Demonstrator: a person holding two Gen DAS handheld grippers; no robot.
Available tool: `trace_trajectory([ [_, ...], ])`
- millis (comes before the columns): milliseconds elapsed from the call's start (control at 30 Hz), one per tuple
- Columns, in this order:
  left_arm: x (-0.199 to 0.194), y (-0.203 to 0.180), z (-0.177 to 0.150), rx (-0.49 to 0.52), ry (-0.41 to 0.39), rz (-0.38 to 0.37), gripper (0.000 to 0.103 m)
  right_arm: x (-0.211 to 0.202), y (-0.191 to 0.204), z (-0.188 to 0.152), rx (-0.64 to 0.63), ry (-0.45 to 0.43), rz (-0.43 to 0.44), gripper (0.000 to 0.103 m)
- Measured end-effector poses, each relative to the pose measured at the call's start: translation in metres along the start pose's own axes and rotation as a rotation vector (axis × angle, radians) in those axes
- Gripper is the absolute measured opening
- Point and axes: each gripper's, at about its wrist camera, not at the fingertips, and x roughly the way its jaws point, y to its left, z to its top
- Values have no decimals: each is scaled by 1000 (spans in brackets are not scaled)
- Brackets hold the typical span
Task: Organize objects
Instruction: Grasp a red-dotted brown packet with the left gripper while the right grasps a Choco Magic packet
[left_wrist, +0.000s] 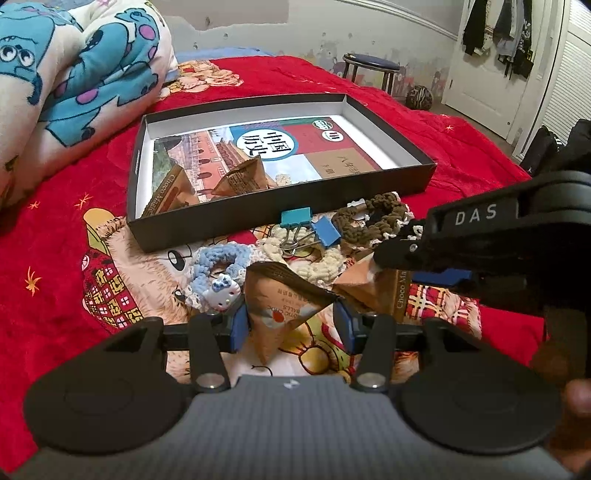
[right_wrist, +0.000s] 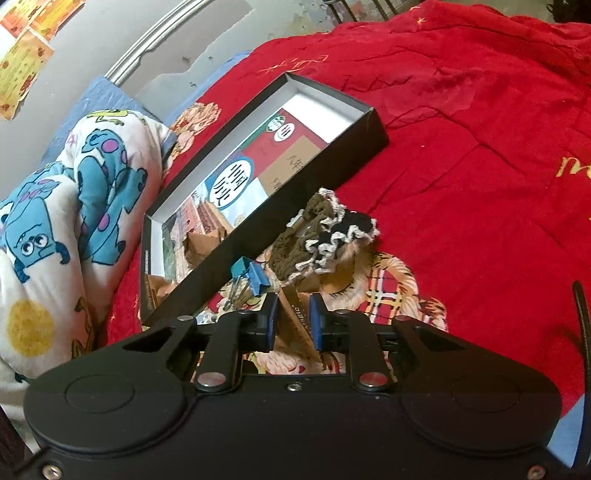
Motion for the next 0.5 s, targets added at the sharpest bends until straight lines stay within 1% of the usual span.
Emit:
trace_trajectory([
  [100, 0, 0, 0, -1, 1, -4, 52, -1, 4, -1, -20, -12, 3, 16],
  [233, -2, 2, 1, -19, -15, -14, 52, -4, 5, 0, -26, -32, 30, 14],
  [367, -5, 2, 3, -27, -33, -36, 52, -13, 12, 1, -71, -85, 34, 13],
  [500, -9, -2, 3, -20, -43, -55, 52, -14, 11, 2, -54, -88, 36, 13],
])
